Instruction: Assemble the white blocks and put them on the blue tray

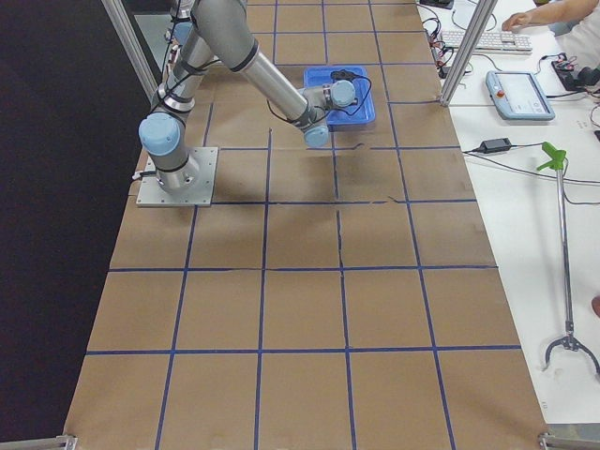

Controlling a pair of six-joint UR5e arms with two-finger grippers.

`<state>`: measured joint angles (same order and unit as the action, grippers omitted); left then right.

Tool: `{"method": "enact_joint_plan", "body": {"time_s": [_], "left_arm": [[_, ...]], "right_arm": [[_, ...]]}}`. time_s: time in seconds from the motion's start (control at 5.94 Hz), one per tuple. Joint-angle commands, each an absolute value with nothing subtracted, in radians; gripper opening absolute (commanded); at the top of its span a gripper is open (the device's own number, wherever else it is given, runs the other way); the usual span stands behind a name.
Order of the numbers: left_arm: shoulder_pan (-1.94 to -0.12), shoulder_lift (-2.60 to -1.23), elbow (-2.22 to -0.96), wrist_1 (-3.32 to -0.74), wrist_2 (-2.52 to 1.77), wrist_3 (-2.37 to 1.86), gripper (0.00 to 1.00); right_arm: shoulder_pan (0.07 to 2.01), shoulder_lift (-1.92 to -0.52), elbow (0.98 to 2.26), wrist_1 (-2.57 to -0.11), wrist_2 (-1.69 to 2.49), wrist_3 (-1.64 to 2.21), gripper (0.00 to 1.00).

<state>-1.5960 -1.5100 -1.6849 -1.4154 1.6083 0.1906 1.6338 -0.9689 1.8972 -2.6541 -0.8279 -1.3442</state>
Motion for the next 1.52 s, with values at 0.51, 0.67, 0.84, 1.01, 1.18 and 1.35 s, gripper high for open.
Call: {"method": "enact_joint_plan", "body": {"time_s": [0.51, 0.67, 0.84, 1.01, 1.18, 1.35], "left_arm": [[-1.575, -1.539, -1.609, -1.507, 1.562, -0.109, 0.99], [-1.574, -1.539, -1.609, -1.509, 1.565, -0.101, 0.99], [-1.574, -1.536, -1.611, -1.505, 1.566, -0.095, 0.99], [-1.574, -1.532, -1.611, -1.503, 1.568, -0.095, 0.99], [-1.572, -1.532, -1.612, -1.500, 1.562, -0.094, 0.99], [-1.572, -1.532, -1.612, -1.499, 1.562, -0.094, 0.99]], "right_arm": [[1.652, -1.014, 1.948, -2.658, -0.828, -1.339, 0.33], [1.652, -1.012, 1.947, -2.660, -0.827, -1.339, 0.33], [1.652, -1.002, 1.947, -2.698, -0.827, -1.338, 0.33], [1.654, -0.996, 1.947, -2.700, -0.827, -1.338, 0.33], [1.663, -0.996, 1.947, -2.701, -0.827, -1.338, 0.33], [1.667, -0.994, 1.947, -2.701, -0.825, -1.338, 0.33]]}}
